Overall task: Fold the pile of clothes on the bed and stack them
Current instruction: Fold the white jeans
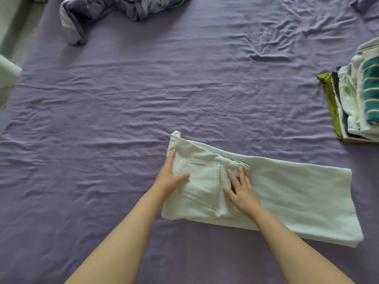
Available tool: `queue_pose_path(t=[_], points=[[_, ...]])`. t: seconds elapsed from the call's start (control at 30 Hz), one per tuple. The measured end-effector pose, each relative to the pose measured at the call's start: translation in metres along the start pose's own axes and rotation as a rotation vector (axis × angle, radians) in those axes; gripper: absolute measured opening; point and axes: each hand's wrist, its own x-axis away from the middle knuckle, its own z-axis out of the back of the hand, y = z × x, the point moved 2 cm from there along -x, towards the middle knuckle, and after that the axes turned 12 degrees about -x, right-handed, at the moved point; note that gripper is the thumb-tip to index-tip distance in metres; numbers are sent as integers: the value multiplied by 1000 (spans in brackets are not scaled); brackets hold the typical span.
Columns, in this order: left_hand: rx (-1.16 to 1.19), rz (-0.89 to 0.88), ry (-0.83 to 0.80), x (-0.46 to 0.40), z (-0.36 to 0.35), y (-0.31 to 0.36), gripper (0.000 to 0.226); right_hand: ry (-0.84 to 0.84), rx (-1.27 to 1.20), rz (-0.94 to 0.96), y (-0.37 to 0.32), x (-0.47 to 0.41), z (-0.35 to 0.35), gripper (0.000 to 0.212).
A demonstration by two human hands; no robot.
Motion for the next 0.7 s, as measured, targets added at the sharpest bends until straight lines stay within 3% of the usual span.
queue_pose_path(t=[0.13, 0.23, 0.3, 0.43, 0.57, 0.63, 0.7], points=[[-43, -67, -5, 32, -16, 57, 93, 5, -43, 79, 1, 39, 48, 66], [-138, -117, -44, 55, -47, 104, 92, 24, -576, 12, 3, 72, 81, 34], [-196, -163, -63, 67, -77, 134, 88, -13, -874, -67, 6, 89, 101, 26], [-247, -255, -173, 80, -152, 183, 77, -75, -1221, -99, 27, 111, 143, 50], [-286, -379, -314, 91, -216, 210, 63, -148, -1315, -65, 71, 129, 178, 57], [-320, -448, -369, 93, -242, 214, 64, -76, -1285, -80, 97, 136, 189, 50], [-501, -531, -311, 88, -264, 213, 65, 91, -1135, -77, 124, 136, 197, 44]])
